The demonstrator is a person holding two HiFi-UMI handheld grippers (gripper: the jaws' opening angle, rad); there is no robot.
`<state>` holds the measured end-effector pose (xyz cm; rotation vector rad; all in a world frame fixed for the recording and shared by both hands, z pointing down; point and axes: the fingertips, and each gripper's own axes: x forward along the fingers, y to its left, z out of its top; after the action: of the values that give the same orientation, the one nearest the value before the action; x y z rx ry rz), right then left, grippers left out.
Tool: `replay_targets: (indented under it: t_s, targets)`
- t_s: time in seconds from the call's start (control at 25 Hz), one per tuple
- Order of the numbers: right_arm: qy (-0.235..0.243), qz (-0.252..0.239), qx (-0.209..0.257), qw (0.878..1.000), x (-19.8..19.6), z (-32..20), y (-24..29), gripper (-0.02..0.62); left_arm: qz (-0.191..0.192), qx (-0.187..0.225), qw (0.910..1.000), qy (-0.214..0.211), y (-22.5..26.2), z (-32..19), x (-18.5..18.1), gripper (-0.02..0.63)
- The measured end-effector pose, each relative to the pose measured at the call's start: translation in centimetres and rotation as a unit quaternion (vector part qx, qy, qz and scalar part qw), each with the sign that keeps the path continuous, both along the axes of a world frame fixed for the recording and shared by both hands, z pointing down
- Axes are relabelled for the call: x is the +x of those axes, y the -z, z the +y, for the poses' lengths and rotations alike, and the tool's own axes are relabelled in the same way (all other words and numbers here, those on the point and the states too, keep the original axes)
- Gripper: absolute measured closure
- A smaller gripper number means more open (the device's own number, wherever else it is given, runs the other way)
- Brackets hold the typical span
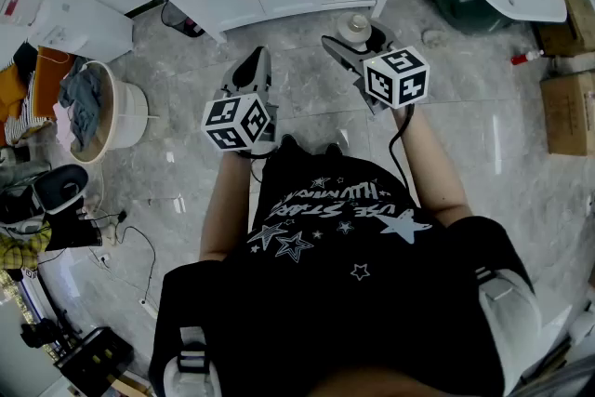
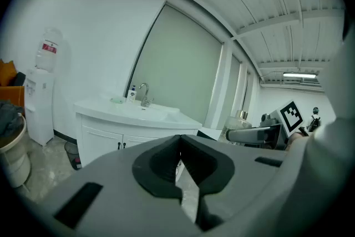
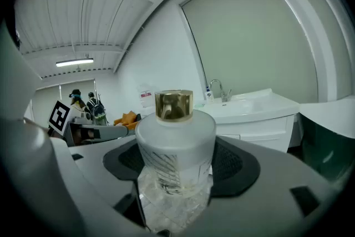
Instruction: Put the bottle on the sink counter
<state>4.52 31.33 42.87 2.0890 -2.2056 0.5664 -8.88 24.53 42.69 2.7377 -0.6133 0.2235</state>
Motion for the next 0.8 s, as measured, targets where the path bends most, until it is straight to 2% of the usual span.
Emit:
replay_targets:
  t_s: [0.4,0.8]
  targets:
    - [0.016,0.006,-0.005,1.000,-0.8,0.8,-0.2,0.268,0.000,0.015,0.9999,0.001,1.0,1.2,-0.4,0.598]
    - [0.026,-0.003,0.006,1.000,-0.9,1.7,0.2,0.268,-0.008,0.011,0.9998,0.013,0.3,2.3,-0.9,0.598]
